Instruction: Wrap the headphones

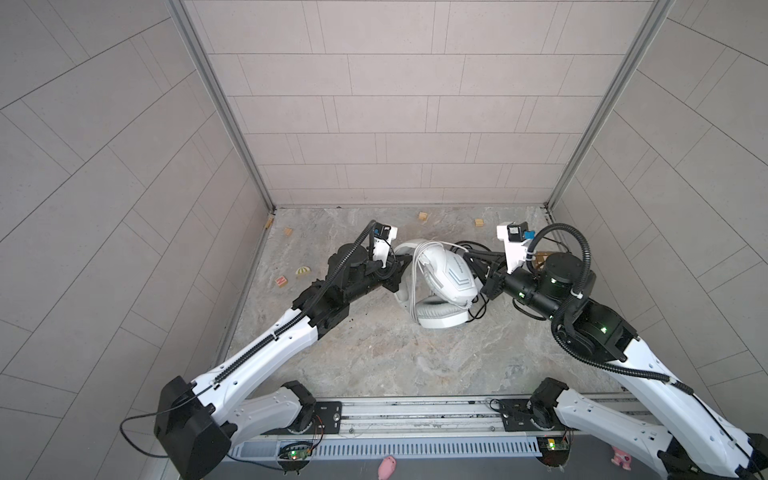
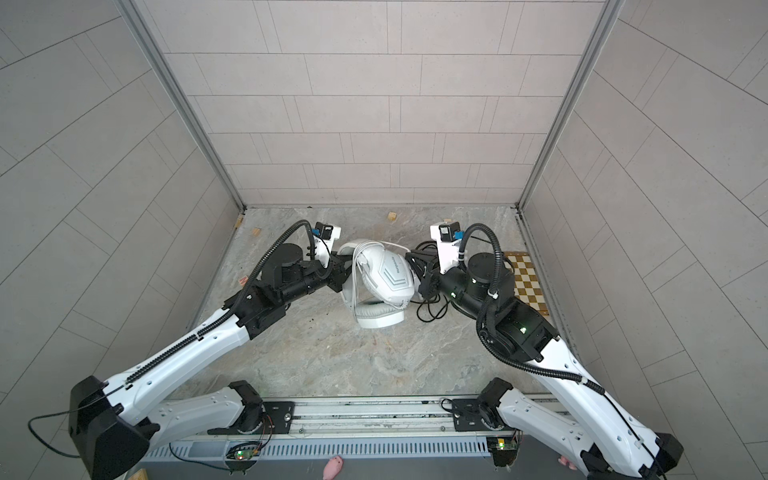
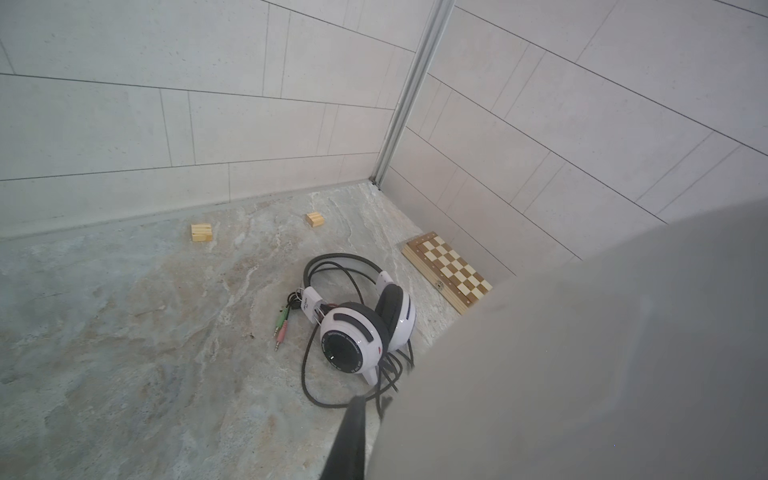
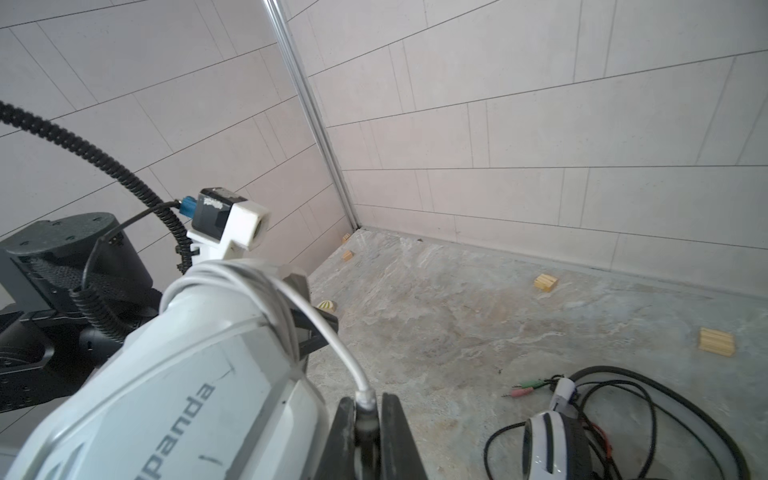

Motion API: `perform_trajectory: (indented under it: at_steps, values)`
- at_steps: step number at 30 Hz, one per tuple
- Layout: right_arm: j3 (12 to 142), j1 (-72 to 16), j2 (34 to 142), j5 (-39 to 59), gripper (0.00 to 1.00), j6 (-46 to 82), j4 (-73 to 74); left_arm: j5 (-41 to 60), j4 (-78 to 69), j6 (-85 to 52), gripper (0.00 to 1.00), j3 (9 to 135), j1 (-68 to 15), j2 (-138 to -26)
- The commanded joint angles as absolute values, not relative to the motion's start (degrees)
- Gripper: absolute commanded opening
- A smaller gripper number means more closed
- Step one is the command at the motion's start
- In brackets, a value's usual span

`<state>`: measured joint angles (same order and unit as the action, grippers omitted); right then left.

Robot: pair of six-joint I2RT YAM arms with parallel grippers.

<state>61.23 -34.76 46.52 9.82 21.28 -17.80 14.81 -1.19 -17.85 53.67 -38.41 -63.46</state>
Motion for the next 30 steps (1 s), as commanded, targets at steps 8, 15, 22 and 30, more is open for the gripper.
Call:
perform_trajectory:
  at_steps: [8,15,22,30]
  values:
    - [61.24,-27.78,48.42,15.26,0.01,22.96,-23.57,12.88,-5.16,-24.48,0.0,55.78,-36.06,-58.25]
    - [56.19,-27.95,46.02,15.94,0.01,25.78,-22.84,11.46,-4.7,-27.49,0.0,56.24,-34.02,-56.66]
    - [47.79,-29.76,48.79,25.04,0.0,37.78,-6.29,12.89,-14.17,-36.92,0.0,52.56,-31.22,-56.96]
    - [49.7,-38.65,53.34,23.21,0.0,41.6,3.25,16.36,-21.94,-40.81,0.0,53.31,-31.2,-63.63]
